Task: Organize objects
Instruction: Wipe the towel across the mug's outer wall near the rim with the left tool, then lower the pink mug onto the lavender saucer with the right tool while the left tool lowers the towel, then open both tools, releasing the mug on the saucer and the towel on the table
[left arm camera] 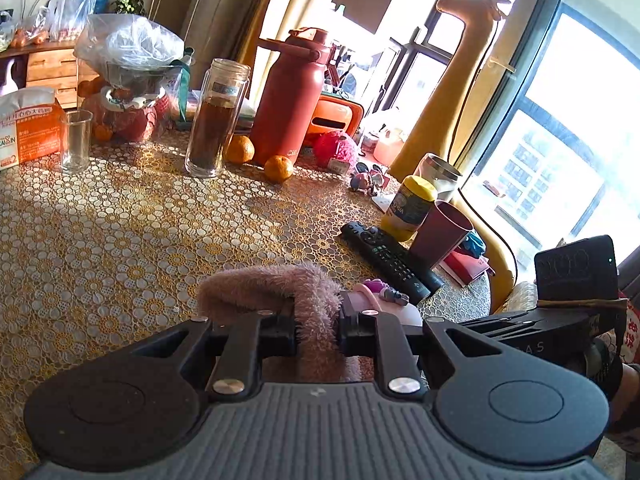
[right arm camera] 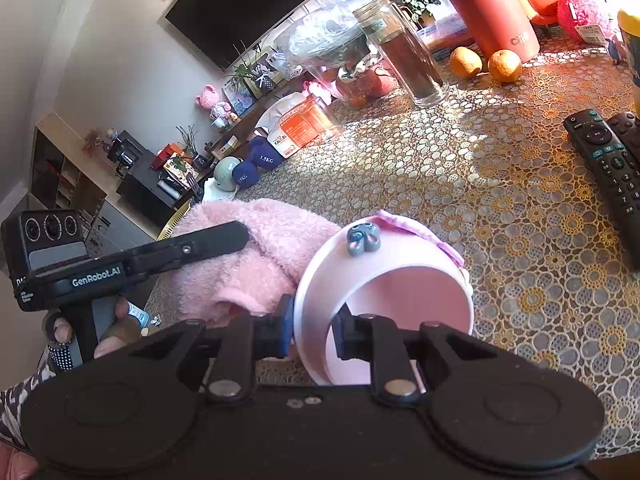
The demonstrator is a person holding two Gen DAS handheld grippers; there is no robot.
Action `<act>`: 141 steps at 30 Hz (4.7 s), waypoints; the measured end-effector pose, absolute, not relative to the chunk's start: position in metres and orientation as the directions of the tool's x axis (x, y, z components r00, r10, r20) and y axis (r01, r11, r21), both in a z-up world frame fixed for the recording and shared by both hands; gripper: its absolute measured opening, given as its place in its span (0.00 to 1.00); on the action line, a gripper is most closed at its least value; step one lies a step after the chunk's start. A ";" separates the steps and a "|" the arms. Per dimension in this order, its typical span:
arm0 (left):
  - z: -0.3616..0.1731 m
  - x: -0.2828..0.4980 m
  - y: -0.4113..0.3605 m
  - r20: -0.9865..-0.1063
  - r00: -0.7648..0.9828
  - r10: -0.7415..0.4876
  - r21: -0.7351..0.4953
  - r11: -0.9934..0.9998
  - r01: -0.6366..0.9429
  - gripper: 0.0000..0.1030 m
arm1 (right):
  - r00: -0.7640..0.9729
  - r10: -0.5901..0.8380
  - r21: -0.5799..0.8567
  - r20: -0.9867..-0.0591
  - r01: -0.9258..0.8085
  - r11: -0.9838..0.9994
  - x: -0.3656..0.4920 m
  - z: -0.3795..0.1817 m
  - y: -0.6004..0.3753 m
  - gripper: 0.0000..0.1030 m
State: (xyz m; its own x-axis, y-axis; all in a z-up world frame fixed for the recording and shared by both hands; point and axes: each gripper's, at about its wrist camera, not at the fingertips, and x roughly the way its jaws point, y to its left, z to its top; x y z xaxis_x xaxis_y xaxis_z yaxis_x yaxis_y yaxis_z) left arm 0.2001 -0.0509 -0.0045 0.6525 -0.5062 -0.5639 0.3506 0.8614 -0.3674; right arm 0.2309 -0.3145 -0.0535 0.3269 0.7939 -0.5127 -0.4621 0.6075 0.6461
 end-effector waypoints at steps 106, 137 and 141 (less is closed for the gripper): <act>-0.027 0.189 0.068 -0.667 0.736 -0.120 -0.148 0.989 0.028 0.31 | 0.370 0.554 0.188 -0.745 -0.681 0.708 0.261 -0.001 -0.208 0.45; 0.011 0.099 0.016 -0.566 0.817 -0.112 -0.118 0.992 0.054 1.00 | 0.628 0.616 0.233 -0.475 -0.586 0.776 0.166 0.012 -0.255 0.99; 0.008 0.089 0.011 -0.569 0.816 -0.102 -0.110 0.993 0.048 1.00 | 0.672 0.587 0.188 -0.451 -0.572 0.799 0.151 0.006 -0.256 0.99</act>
